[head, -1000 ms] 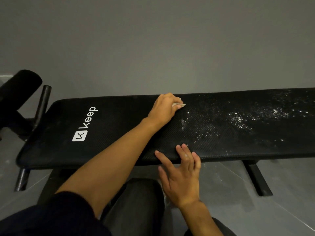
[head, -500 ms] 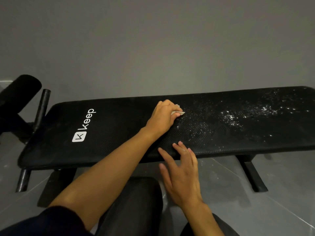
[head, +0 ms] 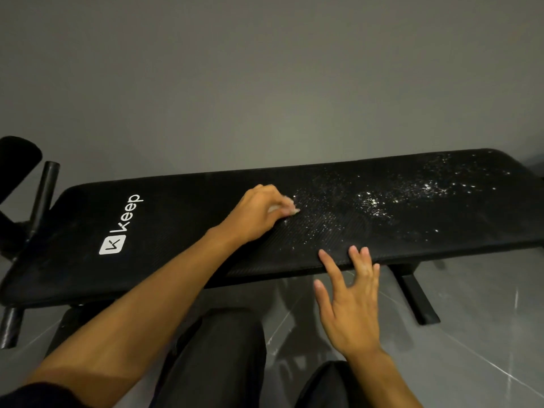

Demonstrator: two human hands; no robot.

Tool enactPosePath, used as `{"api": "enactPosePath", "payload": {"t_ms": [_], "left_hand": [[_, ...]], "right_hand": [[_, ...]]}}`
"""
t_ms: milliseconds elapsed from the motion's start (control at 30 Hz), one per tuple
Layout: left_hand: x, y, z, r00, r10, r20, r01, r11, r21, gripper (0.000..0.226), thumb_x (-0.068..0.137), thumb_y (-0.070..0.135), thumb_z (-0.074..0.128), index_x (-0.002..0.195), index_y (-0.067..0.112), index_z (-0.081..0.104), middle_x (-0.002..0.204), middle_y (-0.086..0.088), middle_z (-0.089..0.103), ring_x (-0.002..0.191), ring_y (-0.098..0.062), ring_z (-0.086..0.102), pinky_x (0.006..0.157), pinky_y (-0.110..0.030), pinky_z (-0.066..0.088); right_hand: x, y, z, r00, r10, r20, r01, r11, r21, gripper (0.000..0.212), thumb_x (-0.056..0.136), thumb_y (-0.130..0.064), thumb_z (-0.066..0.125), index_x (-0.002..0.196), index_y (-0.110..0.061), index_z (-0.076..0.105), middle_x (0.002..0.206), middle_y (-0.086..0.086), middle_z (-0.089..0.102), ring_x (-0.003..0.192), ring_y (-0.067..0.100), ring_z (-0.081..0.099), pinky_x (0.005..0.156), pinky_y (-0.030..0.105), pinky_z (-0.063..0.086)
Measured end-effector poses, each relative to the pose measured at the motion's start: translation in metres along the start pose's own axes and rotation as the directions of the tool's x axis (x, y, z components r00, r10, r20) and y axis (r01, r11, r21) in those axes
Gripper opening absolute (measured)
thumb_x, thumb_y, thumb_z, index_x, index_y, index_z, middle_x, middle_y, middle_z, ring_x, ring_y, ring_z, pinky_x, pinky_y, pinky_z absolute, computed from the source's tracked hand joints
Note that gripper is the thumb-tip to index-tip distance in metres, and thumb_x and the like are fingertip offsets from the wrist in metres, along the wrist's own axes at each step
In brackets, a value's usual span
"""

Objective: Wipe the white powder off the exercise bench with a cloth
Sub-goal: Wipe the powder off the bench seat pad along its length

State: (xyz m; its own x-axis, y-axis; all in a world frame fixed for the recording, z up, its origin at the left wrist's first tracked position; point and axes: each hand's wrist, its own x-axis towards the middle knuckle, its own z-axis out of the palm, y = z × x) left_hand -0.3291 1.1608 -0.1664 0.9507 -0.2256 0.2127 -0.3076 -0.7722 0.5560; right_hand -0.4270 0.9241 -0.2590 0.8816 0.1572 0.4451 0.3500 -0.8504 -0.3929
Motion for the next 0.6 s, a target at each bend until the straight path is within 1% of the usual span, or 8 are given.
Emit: {"api": "enactPosePath", "payload": {"t_ms": [67,133,200,333,400,500,567,600], "left_hand": [[-0.026,0.002,-0.006,0.991,0.085,0.103,-0.085,0.996,-0.009,0.025,0.093,0.036,0.066,0.117,0.032,0.074,0.110,0.014,0.064,0.102,-0.004,0.054,0.092,-0.025,0.047],[-0.045,0.002,-0.008,0.981,0.138,0.140,-0.138,0.990,-0.006,0.024,0.092,0.034,0.068,0.116,0.033,0.074,0.109,0.015,0.063,0.101,-0.006,0.055,0.090,-0.023,0.047],[-0.044,0.000,-0.004,0.986,0.133,0.099,-0.133,0.991,-0.011,0.025,0.092,0.032,0.070,0.116,0.032,0.074,0.108,0.013,0.064,0.100,-0.006,0.054,0.089,-0.025,0.048],[-0.026,0.005,0.007,0.997,0.057,-0.058,-0.055,0.998,0.039,0.026,0.092,0.031,0.070,0.118,0.029,0.074,0.107,0.010,0.064,0.098,-0.006,0.052,0.090,-0.032,0.050],[-0.035,0.009,0.010,0.994,0.103,-0.029,-0.101,0.993,0.058,0.025,0.093,0.030,0.070,0.117,0.028,0.075,0.107,0.009,0.064,0.097,-0.007,0.052,0.089,-0.031,0.049],[-0.065,0.015,0.009,0.970,0.239,0.039,-0.240,0.970,0.039,0.025,0.093,0.034,0.066,0.115,0.026,0.076,0.105,0.009,0.065,0.093,-0.010,0.054,0.084,-0.025,0.047],[-0.068,0.012,0.007,0.968,0.247,0.044,-0.249,0.967,0.051,0.028,0.092,0.036,0.064,0.116,0.026,0.076,0.106,0.007,0.066,0.093,-0.011,0.054,0.083,-0.026,0.048],[-0.063,0.010,0.007,0.974,0.227,0.019,-0.228,0.971,0.068,0.029,0.092,0.035,0.063,0.116,0.025,0.075,0.107,0.006,0.066,0.093,-0.011,0.054,0.083,-0.028,0.049]], "right_hand": [[-0.001,0.001,0.003,1.000,-0.010,-0.004,0.010,1.000,-0.007,0.053,0.100,-0.050,0.039,0.151,-0.038,0.036,0.160,0.017,0.023,0.155,0.032,0.003,0.126,0.049,-0.002],[0.000,0.002,0.005,1.000,-0.018,-0.015,0.017,1.000,-0.011,0.052,0.100,-0.050,0.040,0.151,-0.039,0.035,0.159,0.018,0.024,0.155,0.033,0.003,0.126,0.049,-0.003],[0.002,0.002,0.007,0.999,-0.011,-0.030,0.010,1.000,-0.025,0.052,0.100,-0.049,0.041,0.150,-0.038,0.037,0.157,0.020,0.026,0.155,0.034,0.006,0.126,0.049,-0.003],[0.004,-0.002,0.006,0.999,-0.003,-0.034,0.001,0.999,-0.047,0.050,0.100,-0.047,0.042,0.149,-0.036,0.039,0.156,0.021,0.028,0.154,0.035,0.008,0.126,0.049,-0.002],[0.004,-0.001,0.005,0.999,-0.007,-0.037,0.006,0.999,-0.045,0.050,0.100,-0.046,0.042,0.149,-0.035,0.041,0.155,0.021,0.029,0.154,0.035,0.010,0.126,0.049,-0.001],[0.003,-0.001,0.005,0.999,-0.005,-0.053,0.003,0.999,-0.033,0.049,0.100,-0.045,0.042,0.148,-0.033,0.043,0.155,0.020,0.030,0.154,0.035,0.011,0.126,0.048,-0.001],[0.003,-0.003,0.006,0.998,0.012,-0.059,-0.014,1.000,-0.023,0.048,0.100,-0.043,0.044,0.147,-0.033,0.045,0.155,0.020,0.029,0.154,0.033,0.009,0.126,0.047,-0.002],[0.004,-0.004,0.006,0.998,0.020,-0.064,-0.021,1.000,-0.014,0.048,0.100,-0.043,0.045,0.146,-0.032,0.046,0.155,0.020,0.029,0.154,0.033,0.009,0.126,0.047,-0.002]]}}
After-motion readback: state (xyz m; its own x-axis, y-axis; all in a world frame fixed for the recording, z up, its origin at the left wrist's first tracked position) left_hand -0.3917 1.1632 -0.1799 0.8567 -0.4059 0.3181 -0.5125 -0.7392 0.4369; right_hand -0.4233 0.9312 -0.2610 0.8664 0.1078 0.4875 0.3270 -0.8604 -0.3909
